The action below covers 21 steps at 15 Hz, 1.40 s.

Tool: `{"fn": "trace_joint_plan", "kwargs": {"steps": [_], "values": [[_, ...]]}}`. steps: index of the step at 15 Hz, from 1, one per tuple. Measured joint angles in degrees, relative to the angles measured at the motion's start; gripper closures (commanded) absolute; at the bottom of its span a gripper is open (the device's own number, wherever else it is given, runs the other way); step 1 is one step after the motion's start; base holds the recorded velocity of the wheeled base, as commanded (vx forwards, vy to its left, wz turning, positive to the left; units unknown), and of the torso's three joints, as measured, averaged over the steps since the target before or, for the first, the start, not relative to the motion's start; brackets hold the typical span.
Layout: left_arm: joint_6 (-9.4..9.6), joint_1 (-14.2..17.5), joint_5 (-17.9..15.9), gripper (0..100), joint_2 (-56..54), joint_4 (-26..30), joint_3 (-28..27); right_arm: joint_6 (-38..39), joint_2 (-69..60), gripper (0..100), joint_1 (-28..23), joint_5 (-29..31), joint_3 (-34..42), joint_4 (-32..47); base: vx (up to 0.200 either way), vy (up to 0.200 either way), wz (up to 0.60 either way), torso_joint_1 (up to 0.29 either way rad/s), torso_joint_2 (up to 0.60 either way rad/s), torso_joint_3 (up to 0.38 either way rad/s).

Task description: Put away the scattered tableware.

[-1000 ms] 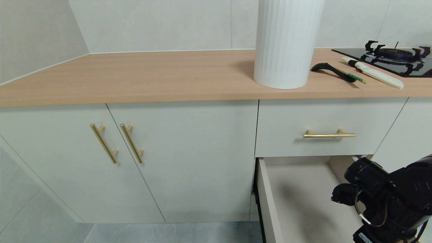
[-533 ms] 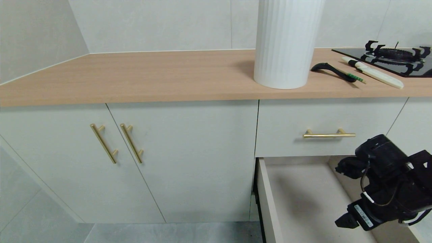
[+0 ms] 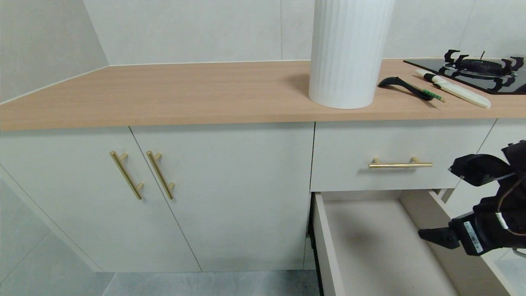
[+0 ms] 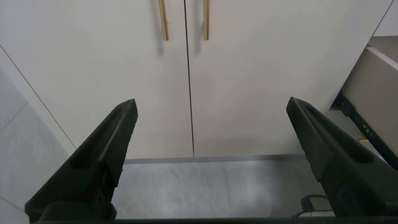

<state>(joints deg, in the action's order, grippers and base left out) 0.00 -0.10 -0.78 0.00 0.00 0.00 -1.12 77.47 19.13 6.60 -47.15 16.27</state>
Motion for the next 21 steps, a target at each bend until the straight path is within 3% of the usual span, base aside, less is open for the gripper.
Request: {"fn": "trace_joint_plan", "kwargs": {"steps": [15,21], "values": [[0.00,0.02,0.00,0,0.00,0.00,-0.02,0.00,-5.36,0,-0.80,-0.02,0.60,-3.61,0.000,0.000,0.00,0.161,-0.44,-0.282],[0.00,0.00,0.00,0,0.00,-0.07,0.00,-0.13,-4.96,0,-0.88,0.02,0.46,-9.85,0.000,0.000,0.00,0.055,-0.13,-0.068]]}}
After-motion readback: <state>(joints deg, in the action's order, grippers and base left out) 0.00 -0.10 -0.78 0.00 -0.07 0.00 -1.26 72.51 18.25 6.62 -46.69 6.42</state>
